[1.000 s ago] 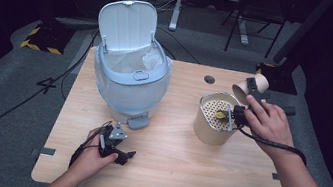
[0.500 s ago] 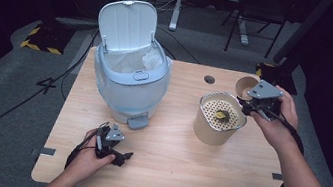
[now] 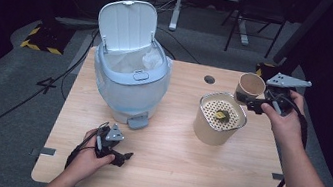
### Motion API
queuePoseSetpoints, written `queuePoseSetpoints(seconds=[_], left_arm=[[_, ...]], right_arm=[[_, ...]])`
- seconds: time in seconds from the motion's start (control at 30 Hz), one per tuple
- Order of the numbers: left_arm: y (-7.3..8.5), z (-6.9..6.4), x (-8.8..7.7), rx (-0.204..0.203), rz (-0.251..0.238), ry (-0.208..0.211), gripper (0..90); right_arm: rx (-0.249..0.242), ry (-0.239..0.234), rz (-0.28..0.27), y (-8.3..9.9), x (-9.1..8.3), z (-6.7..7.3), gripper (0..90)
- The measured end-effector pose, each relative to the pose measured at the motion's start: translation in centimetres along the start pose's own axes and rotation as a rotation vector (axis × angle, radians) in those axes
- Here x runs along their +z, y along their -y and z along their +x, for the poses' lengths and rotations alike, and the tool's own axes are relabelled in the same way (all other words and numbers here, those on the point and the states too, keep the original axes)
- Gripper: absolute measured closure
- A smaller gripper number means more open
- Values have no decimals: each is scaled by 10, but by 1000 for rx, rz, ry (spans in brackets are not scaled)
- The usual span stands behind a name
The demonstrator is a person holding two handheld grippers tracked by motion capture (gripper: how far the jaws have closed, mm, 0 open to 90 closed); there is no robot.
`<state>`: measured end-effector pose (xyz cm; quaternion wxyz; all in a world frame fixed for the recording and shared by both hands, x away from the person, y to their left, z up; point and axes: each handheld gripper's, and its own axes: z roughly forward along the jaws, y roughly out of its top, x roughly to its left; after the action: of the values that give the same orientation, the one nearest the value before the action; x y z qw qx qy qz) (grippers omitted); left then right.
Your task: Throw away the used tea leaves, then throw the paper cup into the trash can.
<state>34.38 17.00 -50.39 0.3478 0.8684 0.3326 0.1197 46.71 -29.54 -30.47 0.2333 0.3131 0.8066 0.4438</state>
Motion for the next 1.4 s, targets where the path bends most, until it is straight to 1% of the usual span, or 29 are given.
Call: queuePoseSetpoints(seconds=[0.03,0.07,0.1,0.13,0.17,0.2,0.23,0.3,0.33,0.37,0.4,0.53,0.6,0.73,0.87,0.9,1.0,1.03,1.07,1.1,1.13,1.23,1.27,1.3,1.33,1.37,1.4], left_arm=[[0,0,0,1,0,1,128],[0,0,0,1,0,1,127],[0,0,0,3,0,4,127],[0,0,0,3,0,4,127],[0,0,0,2,-3,3,127],[0,0,0,2,-3,3,127],[0,0,0,2,-3,2,127],[0,0,0,2,-3,2,127],[0,0,0,2,-3,2,127],[-1,0,1,2,-2,2,126],[-1,1,1,3,0,1,125],[-1,1,1,5,0,-1,124],[-2,1,1,4,0,-1,124],[-2,1,2,0,0,-2,123],[-2,1,2,0,0,-2,123],[-2,1,2,1,2,-1,123],[-2,1,2,1,2,6,118],[-2,1,2,1,2,6,117],[-2,1,2,1,2,6,117],[-2,1,2,4,3,3,117],[-2,0,2,6,2,2,115],[-2,0,2,6,2,2,115],[-2,0,2,7,2,3,115],[-2,0,2,6,2,3,115],[-2,0,2,6,2,3,115],[-2,0,2,5,3,1,115],[-2,0,2,5,3,1,115]], right_arm=[[8,-23,-3,-1,-1,-1,281],[8,-23,-3,-1,-1,-1,281],[5,-39,-2,-2,-1,-1,281],[-3,-48,1,-4,-1,-1,281],[-21,-58,8,-6,-1,-1,281],[-21,-58,8,-6,-1,-1,281],[-19,-78,6,-9,0,0,281],[-21,-96,3,-12,1,0,281],[-21,-96,3,-12,1,0,281],[-21,-111,-2,-14,2,0,281],[-24,-116,-1,-15,3,1,281],[-31,-124,1,-19,4,3,281],[-39,-136,-4,-24,4,6,281],[-46,-143,-13,-30,4,11,281],[-70,-161,-19,-40,6,18,280],[-79,-169,-25,-45,8,21,279],[-94,-166,-14,-54,11,26,279],[-94,-166,-14,-54,11,26,279],[-98,-180,-19,-60,14,29,279],[-98,-180,-19,-60,14,29,279],[-110,-189,-21,-66,17,32,279],[-123,-208,-29,-77,22,37,279],[-123,-208,-29,-77,22,37,279],[-134,-227,-32,-84,26,41,279],[-134,-227,-32,-84,26,41,279],[-146,-245,-36,-92,31,45,279],[-146,-245,-36,-92,31,45,279]])
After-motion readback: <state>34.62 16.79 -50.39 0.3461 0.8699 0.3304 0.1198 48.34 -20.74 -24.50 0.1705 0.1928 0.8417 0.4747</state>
